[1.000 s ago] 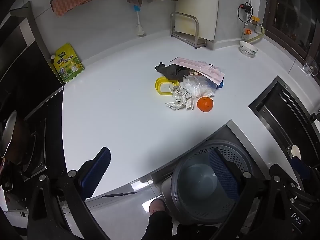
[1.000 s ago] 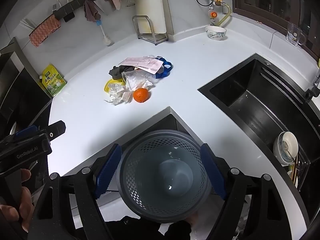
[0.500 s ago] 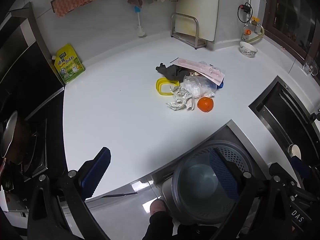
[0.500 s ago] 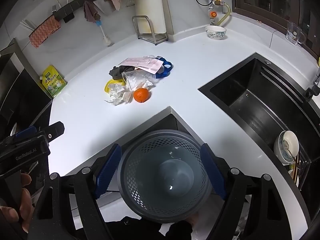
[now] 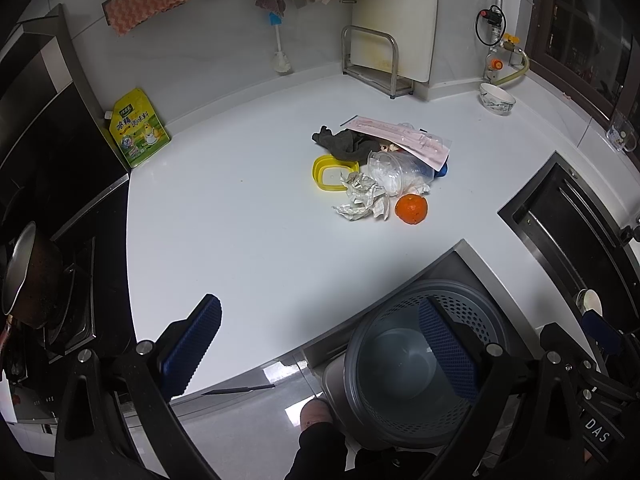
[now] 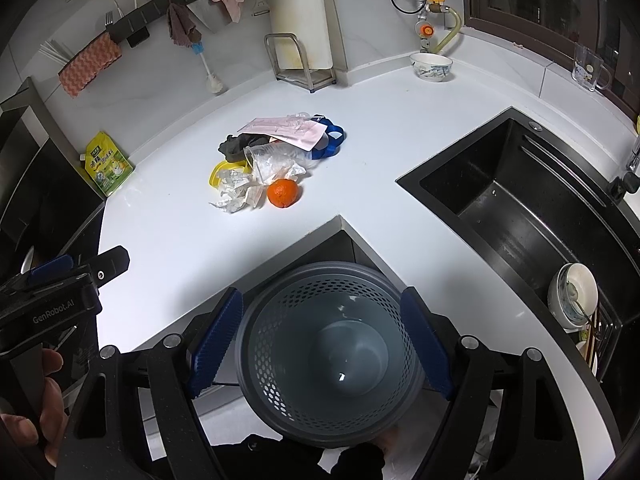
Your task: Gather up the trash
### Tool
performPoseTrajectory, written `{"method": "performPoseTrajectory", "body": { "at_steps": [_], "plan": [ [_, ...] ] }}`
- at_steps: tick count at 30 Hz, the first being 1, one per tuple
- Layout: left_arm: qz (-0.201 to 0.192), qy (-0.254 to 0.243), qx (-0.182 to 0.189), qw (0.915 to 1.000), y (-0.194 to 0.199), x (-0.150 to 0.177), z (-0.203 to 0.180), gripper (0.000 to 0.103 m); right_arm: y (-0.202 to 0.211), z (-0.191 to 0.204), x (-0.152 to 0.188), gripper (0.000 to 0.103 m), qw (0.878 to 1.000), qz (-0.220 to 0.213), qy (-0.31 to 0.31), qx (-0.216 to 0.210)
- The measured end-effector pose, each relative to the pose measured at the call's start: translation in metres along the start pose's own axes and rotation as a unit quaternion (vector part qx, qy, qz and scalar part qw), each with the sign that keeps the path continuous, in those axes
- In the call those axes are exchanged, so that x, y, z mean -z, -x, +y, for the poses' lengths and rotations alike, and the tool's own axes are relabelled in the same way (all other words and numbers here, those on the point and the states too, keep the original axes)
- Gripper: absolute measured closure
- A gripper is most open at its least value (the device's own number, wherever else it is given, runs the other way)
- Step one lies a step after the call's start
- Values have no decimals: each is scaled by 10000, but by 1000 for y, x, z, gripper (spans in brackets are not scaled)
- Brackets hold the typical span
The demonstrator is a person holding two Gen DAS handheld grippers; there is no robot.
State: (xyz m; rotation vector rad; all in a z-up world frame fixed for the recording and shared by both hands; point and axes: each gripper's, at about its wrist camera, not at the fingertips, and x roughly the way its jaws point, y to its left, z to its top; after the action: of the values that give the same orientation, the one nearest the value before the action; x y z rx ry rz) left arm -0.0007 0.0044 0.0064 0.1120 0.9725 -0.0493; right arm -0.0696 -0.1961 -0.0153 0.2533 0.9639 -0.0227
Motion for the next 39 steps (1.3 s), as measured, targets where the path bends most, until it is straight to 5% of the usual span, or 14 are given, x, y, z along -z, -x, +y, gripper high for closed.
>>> {"method": "performPoseTrajectory", "body": {
  "at_steps": [39],
  "plan": [
    [3,6,-3,10000,1,1,1,6,4,-1,2,26,10000,-27,14,-5]
  ]
}}
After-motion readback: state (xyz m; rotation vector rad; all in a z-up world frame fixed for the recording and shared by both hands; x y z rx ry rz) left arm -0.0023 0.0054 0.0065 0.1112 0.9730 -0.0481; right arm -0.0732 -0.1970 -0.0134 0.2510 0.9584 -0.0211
